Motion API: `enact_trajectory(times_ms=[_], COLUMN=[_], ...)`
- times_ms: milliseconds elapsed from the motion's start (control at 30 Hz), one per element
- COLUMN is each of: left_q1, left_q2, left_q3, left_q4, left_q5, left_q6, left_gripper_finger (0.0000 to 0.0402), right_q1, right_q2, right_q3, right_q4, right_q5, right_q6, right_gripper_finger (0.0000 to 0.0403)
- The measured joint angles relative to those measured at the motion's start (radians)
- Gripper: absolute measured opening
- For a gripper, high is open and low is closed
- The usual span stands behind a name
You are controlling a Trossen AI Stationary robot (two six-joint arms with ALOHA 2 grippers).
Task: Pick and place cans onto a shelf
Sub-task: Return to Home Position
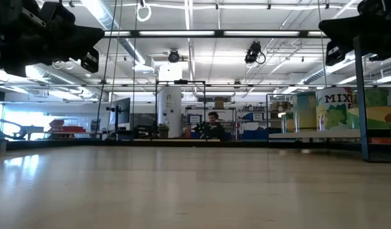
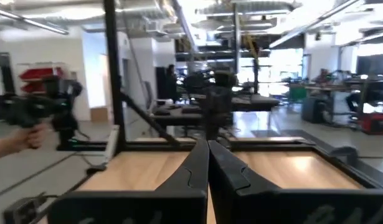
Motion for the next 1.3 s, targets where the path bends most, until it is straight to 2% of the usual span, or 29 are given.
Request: enact_trajectory(times_ms=[133,333,567,733,833,967,1100,1300], left_q1=[0.0,0.0,0.0,0.0,0.0,-0.012,-0.119,-0.347], left_q2=[0.0,0.0,0.0,0.0,0.0,0.001,0.0,-0.001], left_q3=[0.0,0.0,0.0,0.0,0.0,0.0,0.0,-0.001], left_q4=[0.001,0.001,-0.009,-0.018,-0.093,-0.211,-0.213,-0.209], left_q5=[-0.006,-0.006,-0.006,-0.006,-0.025,-0.169,-0.263,-0.534], left_q6=[-0.006,-0.008,-0.015,-0.059,-0.023,-0.011,0.001,0.1], left_gripper_finger=[0.0023,0.0023,0.0023,0.0023,0.0023,0.0023,0.0023,0.0023], right_q1=[-0.14,-0.297,-0.33,-0.329,-0.329,-0.329,-0.329,-0.329], right_q2=[0.005,0.005,0.005,0.006,0.006,0.006,0.006,0.006], right_q3=[0.027,-0.005,-0.006,-0.006,-0.006,-0.006,-0.006,-0.006], right_q4=[0.019,-0.012,0.021,-0.067,-0.12,-0.108,-0.095,-0.096], right_q5=[-0.103,-0.165,-0.14,-0.137,-0.112,-0.031,0.053,-0.009], right_q6=[0.001,0.036,0.053,0.049,0.012,0.006,-0.017,0.065], right_gripper_finger=[0.0005,0.0005,0.0014,0.0015,0.0015,0.0016,0.0017,0.0018])
